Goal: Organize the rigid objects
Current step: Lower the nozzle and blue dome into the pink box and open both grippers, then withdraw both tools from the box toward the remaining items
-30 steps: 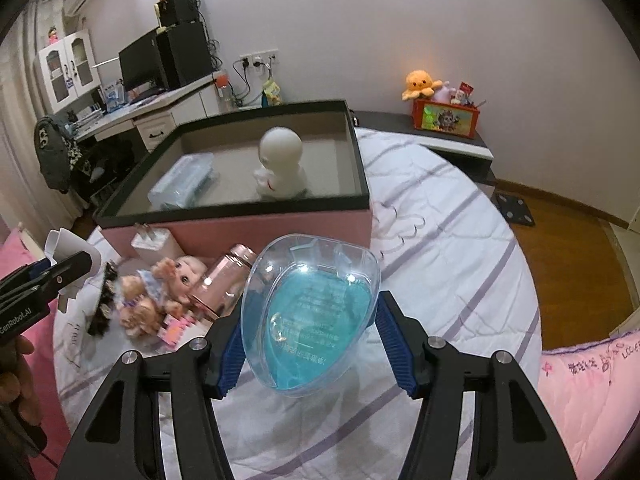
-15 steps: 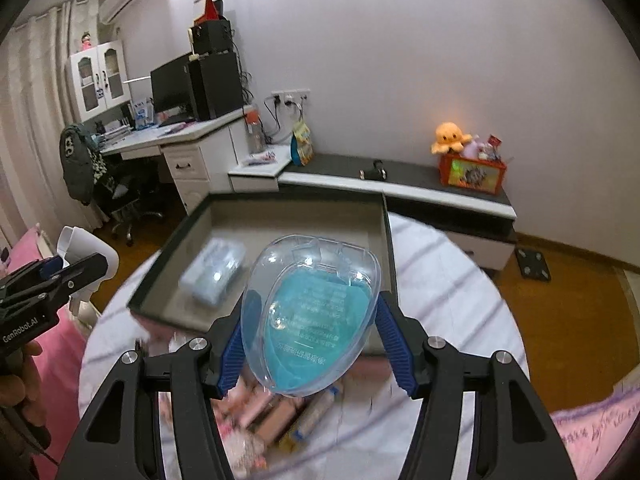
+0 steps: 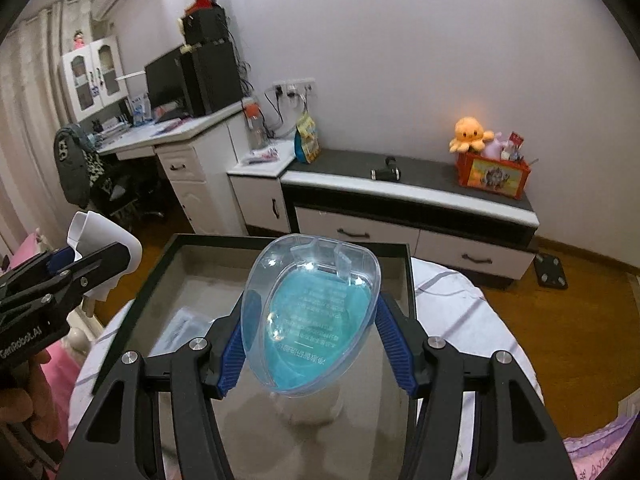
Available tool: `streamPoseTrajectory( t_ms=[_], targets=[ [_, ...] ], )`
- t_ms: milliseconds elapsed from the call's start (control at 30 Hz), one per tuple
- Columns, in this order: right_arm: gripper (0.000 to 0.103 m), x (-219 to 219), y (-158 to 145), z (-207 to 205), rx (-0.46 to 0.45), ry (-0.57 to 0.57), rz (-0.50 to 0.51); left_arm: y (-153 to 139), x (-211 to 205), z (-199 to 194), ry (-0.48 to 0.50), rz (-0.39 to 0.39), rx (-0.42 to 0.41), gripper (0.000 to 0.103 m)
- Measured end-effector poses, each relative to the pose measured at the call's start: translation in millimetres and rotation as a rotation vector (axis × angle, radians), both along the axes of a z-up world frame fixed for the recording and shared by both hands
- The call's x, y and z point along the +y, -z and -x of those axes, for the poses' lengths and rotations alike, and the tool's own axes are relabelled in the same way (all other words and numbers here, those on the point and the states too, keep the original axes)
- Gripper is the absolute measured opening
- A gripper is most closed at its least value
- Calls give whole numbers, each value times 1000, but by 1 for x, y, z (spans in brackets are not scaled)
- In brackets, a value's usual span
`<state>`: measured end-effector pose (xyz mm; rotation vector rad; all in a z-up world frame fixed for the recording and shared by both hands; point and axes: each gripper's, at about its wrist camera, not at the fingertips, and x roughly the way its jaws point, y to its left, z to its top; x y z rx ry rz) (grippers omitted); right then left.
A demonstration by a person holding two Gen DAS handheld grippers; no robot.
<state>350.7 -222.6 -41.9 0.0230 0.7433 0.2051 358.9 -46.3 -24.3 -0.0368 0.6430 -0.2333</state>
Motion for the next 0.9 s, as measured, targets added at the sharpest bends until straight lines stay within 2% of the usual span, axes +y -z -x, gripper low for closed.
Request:
streamPoseTrajectory(
  t_ms=[167, 300, 333, 367, 400, 467, 500, 700, 900],
  targets=[
    [61, -2, 31, -40, 91, 16, 17, 29, -16, -41, 11, -10, 96, 54],
    [62, -2, 45, -53, 140, 25, 39, 47, -28, -62, 26, -29, 175, 55],
    [64, -3, 47, -53, 149, 26, 40, 51, -28, -63, 25, -30, 182, 59],
    [68, -4, 47, -54, 153, 25, 36, 50, -29, -63, 26, -31, 181, 69],
    [84, -4, 46, -52, 152, 27, 31, 50, -28, -60, 22, -30, 173, 75],
    [87, -8, 44, -45, 138, 45, 37, 45, -24, -52, 2, -31, 141, 96],
    [87, -9, 43, -43, 134, 50, 39, 42, -22, -46, -11, -33, 122, 99],
    [88, -18, 23, -14, 72, 111, 18, 22, -1, -7, -50, -13, 51, 102],
    [88, -19, -4, 34, -2, 128, -13, 2, 15, 44, -62, 2, -15, 102]
  ],
)
